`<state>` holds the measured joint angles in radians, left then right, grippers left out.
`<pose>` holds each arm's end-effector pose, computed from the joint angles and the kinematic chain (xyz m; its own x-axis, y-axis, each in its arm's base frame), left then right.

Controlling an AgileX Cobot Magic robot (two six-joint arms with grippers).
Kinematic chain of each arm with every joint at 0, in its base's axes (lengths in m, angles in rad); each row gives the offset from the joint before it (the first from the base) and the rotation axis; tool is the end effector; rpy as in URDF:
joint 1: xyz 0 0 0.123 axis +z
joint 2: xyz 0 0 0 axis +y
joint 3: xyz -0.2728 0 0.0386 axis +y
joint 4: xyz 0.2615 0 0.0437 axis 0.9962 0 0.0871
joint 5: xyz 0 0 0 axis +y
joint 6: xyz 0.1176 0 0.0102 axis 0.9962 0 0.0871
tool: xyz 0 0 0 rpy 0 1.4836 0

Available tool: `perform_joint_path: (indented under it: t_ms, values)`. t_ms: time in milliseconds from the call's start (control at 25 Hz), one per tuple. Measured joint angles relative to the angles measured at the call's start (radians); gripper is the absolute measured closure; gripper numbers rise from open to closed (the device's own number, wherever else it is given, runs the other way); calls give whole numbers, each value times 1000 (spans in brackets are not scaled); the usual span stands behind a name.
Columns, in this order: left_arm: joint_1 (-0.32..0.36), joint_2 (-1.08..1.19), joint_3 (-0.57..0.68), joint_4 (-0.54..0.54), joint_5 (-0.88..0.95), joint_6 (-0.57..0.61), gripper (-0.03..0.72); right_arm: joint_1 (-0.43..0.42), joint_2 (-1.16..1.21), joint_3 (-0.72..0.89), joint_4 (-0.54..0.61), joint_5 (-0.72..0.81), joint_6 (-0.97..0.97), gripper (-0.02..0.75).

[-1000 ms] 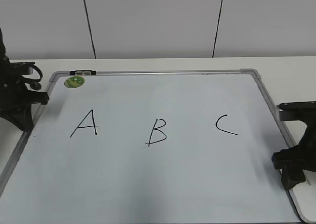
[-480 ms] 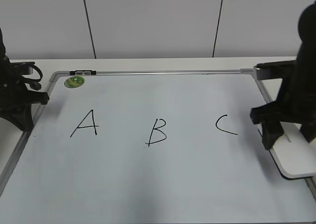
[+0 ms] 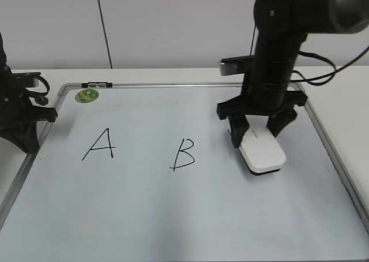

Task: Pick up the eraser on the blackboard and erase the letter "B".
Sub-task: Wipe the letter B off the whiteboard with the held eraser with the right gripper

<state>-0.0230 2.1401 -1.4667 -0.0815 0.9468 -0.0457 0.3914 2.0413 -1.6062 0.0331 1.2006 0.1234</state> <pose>0.4155 -0.0174 0.0853 -0.9970 -0.0701 -0.0330 -0.0677 0.9953 -0.0694 0.3833 0.1621 0.1601 -0.9672 -0.2532 -0.0181 -0.2537 0.9667 0.0336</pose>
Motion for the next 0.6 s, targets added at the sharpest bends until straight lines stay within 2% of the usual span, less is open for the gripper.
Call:
perform_joint_path:
  t_ms: [280,600]
  values:
    - [0,0,0,0,2,0,657,44,197,-251,21,5,-18,208]
    - [0,0,0,-2,4,0,657,56,302,-362,32,22,-20,208]
